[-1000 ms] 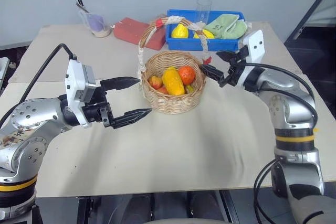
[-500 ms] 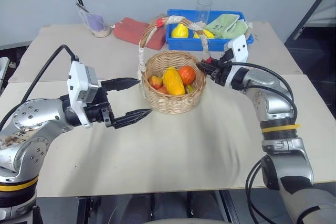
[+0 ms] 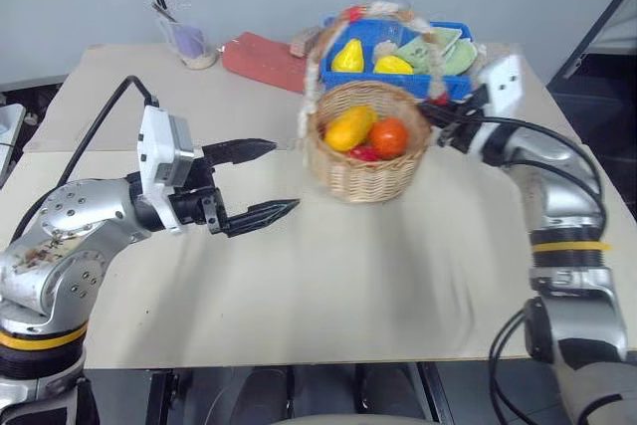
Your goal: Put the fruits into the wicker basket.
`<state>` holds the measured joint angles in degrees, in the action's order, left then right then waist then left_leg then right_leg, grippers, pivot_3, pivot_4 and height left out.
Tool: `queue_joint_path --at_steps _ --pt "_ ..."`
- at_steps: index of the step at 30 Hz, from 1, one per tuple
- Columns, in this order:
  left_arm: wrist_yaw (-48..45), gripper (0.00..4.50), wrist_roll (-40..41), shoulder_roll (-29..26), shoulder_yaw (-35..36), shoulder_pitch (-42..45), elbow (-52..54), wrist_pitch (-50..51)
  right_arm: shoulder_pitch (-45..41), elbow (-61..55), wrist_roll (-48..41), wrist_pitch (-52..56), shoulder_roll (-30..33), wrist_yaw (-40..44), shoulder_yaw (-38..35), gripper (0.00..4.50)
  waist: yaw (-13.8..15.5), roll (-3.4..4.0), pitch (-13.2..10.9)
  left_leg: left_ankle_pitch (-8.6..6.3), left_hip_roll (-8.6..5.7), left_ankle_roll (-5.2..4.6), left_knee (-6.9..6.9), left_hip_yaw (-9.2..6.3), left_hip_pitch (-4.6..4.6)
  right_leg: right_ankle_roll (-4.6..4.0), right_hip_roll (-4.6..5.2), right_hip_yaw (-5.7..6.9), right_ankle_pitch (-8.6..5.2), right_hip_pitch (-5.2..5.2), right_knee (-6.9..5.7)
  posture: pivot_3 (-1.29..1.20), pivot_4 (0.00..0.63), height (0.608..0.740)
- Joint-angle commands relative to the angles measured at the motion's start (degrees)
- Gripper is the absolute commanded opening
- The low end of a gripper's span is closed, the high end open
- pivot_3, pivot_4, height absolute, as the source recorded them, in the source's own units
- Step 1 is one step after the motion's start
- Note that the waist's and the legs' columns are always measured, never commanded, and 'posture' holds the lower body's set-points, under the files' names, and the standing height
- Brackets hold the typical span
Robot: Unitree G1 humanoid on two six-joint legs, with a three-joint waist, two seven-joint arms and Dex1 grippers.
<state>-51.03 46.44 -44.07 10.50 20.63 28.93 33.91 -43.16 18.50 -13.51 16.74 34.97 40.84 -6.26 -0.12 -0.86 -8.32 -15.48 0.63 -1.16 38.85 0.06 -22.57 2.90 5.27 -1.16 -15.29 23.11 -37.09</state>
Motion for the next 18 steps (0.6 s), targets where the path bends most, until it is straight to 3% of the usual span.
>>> queue_joint_path --at_steps 1,9,11,18 --pt "-1.0 4.5 -0.6 0.8 -1.3 2.3 -0.6 -1.6 2.5 -0.4 0.5 -3.1 4.2 -2.3 -5.6 0.03 0.1 0.0 0.0 0.0 0.0 0.0 0.0 0.0 0.0 0.0 0.0 0.0 0.0 -0.01 0.0 0.0 0.15 0.74" --pt "-2.3 4.5 -1.3 2.1 -2.9 4.4 -2.1 -2.2 5.9 0.3 -0.3 0.6 5.0 -4.8 -8.2 0.03 -1.0 0.01 0.0 0.0 0.09 -0.02 -0.05 0.15 0.18 -0.01 -0.15 -0.28 0.0 -0.01 0.0 0.0 0.15 0.74" --pt "-2.4 4.5 -1.5 2.2 -3.1 4.7 -2.4 -2.3 5.8 -0.4 -1.1 1.7 4.9 -5.3 -8.6 1.06 -0.9 0.01 0.0 -0.01 0.08 -0.03 -0.04 0.15 0.18 -0.01 -0.14 -0.29 0.0 -0.02 0.0 0.0 0.15 0.74" --pt "-2.4 4.5 -3.8 1.6 -2.5 3.0 -2.8 -3.1 8.3 -6.2 -3.2 6.0 7.3 -4.3 -10.2 3.43 -0.4 0.01 0.0 -0.01 0.06 -0.03 -0.02 0.18 0.14 0.0 -0.1 -0.3 0.0 -0.02 0.0 0.0 0.15 0.74"
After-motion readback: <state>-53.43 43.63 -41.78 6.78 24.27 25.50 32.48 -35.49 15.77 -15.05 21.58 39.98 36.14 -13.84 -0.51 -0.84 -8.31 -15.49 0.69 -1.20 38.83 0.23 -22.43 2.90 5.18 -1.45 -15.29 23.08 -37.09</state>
